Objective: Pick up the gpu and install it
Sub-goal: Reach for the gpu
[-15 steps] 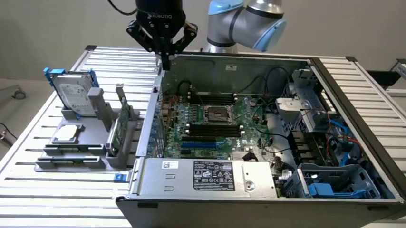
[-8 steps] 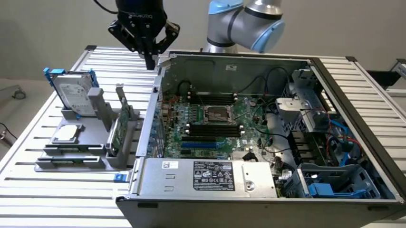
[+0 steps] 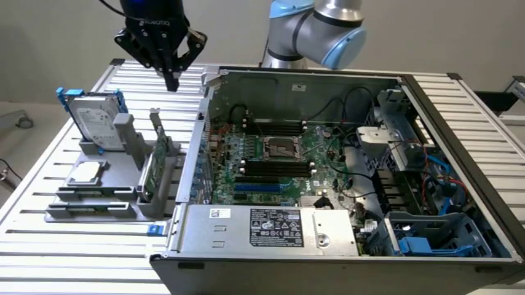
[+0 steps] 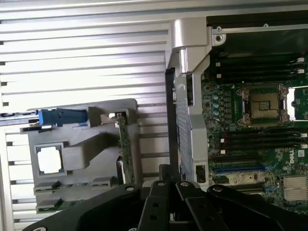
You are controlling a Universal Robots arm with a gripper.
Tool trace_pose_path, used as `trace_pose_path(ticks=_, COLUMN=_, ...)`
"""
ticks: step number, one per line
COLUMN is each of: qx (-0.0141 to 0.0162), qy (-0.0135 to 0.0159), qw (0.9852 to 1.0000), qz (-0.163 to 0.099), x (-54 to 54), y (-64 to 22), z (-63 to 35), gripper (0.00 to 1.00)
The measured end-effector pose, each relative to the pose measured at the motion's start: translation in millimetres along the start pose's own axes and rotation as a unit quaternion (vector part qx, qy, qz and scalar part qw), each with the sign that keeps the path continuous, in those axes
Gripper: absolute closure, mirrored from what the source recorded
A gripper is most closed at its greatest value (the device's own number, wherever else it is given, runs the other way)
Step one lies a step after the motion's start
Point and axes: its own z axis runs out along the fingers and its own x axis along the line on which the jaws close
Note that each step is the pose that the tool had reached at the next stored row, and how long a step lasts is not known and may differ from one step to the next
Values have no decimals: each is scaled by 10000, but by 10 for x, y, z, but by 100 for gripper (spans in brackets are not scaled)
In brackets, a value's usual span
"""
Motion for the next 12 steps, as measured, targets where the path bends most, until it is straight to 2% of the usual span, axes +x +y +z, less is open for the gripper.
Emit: trace_pose_path(ticks=12, qx=13, qy=45, qw=10000, qz=2, x=548, y=3, z=101, gripper=89)
